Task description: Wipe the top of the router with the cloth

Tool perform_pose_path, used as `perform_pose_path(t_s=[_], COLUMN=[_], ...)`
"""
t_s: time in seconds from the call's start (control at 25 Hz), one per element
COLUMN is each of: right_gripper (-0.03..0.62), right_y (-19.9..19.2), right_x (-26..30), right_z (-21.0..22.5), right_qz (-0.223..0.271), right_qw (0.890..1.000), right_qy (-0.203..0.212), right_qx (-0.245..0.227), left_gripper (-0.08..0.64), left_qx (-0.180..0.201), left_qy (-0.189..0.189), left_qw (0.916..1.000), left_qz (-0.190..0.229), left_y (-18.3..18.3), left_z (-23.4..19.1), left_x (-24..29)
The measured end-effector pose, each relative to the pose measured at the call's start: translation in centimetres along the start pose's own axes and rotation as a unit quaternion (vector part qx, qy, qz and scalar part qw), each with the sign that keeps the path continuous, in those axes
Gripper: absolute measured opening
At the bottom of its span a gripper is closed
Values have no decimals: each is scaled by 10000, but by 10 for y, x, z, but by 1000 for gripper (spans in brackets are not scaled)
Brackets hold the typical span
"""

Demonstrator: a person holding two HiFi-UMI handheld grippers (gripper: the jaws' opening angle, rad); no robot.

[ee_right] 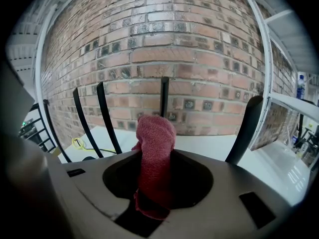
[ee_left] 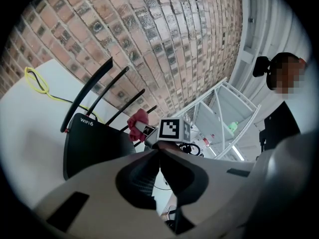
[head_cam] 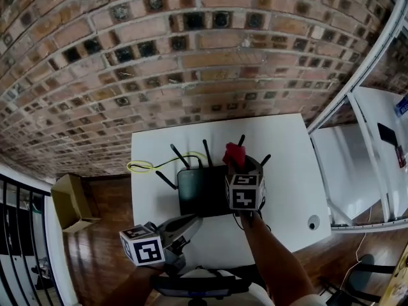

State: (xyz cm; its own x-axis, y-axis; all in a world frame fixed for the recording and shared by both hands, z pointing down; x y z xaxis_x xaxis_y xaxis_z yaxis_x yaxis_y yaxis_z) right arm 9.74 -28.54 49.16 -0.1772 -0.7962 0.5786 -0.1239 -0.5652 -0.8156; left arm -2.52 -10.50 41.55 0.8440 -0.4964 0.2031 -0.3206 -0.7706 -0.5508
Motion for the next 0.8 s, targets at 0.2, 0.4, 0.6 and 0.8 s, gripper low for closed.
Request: perform_pose_path(t_s=[0.2,0.4,0.6,0.8], right_gripper=[140,140,140,140], right_y=[-7,-31,-43,-41], right_x=[10,23,31,26], right_z=[-2,-3,-4,-3], right_qz=[-188,-559,-761,-829], right_qw=[9997,9980,9961,9947], right_qy=[13,32,91,121], right_qx=[183,295,427,593], left_gripper=[32,32,32,32], left_qx=[-23,-89,-108,-67], left_qy=[-1,63,91,80], left_qw=[10000,9999,9999,9999], left_qz=[23,4,34,97], left_y=[0,-1,0,2], left_z=[-5,-9,-10,-6], left_x=[0,0,0,1])
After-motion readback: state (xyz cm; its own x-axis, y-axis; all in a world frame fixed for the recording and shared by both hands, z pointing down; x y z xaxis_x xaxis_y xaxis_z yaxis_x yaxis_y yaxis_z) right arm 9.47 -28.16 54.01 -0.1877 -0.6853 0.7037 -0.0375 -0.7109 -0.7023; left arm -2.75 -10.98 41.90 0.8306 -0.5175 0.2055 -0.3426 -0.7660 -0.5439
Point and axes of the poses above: the fingertips, and each gripper's own axes: x forward along the fingers, z to its right, y out of its top, the point moved 1 cm from there along -x, backward along the fingers, and after that the axes turned 2 degrees about x, right-handed, at the moved point
